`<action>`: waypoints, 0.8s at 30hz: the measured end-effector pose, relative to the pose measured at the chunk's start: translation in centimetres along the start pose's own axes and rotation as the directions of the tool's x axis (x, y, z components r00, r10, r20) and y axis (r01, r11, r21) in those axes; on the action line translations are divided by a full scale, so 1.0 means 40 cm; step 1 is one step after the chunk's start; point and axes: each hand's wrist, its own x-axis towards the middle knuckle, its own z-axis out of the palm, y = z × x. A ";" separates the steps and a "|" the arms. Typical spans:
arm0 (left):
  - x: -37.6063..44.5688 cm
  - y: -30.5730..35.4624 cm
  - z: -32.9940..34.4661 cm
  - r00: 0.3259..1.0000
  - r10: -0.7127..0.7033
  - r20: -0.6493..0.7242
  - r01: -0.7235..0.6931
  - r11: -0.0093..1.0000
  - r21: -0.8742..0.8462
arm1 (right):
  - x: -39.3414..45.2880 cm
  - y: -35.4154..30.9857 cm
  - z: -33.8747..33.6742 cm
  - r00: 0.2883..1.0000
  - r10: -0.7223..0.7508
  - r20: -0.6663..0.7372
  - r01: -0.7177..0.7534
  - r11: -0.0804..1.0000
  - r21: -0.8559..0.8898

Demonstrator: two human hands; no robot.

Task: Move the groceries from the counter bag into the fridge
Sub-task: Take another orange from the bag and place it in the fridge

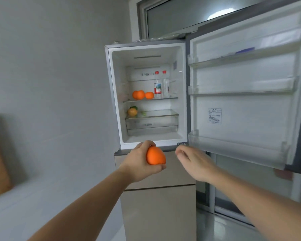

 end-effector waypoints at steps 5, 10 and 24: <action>0.172 -0.004 0.094 0.999 0.038 -0.023 -0.039 0.997 -0.069 | 0.107 0.135 -0.012 0.999 0.037 -0.029 -0.036 0.999 0.032; 0.323 -0.045 0.163 0.997 0.078 0.005 -0.077 0.994 -0.074 | 0.202 0.230 0.010 0.996 0.083 -0.035 -0.083 0.996 0.014; 0.713 -0.215 0.296 0.959 0.271 0.078 -0.246 0.939 -0.240 | 0.478 0.422 0.033 0.938 0.326 -0.119 -0.340 0.932 -0.126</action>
